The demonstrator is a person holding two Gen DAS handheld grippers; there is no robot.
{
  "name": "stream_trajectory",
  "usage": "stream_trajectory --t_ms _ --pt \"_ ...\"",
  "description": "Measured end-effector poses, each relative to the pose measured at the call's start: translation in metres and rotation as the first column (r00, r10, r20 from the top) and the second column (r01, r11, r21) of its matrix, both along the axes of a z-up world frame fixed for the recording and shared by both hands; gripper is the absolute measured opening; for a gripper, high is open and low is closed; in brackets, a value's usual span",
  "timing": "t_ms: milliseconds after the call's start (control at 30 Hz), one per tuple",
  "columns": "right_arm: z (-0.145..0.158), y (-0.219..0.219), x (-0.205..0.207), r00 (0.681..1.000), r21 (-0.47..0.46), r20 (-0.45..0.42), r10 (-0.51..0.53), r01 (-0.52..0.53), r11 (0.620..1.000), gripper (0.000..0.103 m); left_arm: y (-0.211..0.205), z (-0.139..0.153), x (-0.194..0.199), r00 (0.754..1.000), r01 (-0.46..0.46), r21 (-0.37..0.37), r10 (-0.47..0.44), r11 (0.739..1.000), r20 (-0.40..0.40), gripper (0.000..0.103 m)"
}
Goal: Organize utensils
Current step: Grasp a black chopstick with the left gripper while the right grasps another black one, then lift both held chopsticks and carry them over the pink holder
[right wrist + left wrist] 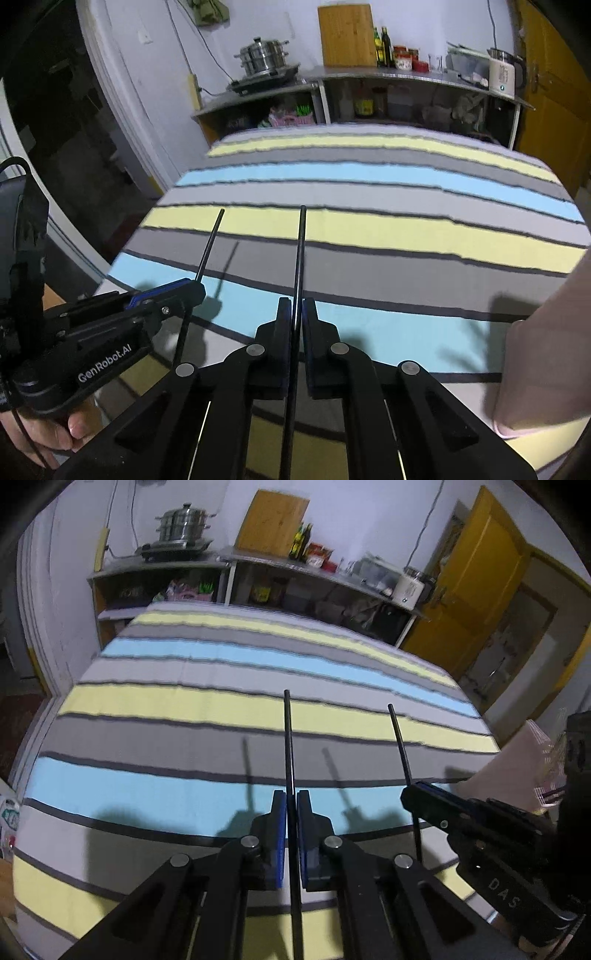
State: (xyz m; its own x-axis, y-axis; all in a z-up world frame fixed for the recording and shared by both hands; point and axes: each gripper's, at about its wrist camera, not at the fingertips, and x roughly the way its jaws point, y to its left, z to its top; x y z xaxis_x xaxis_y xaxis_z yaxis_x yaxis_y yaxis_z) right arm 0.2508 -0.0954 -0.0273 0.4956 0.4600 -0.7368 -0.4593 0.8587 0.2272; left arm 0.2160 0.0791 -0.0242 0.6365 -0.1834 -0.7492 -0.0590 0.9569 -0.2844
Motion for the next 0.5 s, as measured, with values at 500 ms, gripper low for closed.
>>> stream_trajectory --t_ms 500 --pt "0.065 -0.040 -0.044 0.992 0.095 0.115 -0.042 0.031 0.995 0.005 -0.027 0.082 -0.051 0.984 0.099 -0.015 -0.095 0.995 0.149 0.005"
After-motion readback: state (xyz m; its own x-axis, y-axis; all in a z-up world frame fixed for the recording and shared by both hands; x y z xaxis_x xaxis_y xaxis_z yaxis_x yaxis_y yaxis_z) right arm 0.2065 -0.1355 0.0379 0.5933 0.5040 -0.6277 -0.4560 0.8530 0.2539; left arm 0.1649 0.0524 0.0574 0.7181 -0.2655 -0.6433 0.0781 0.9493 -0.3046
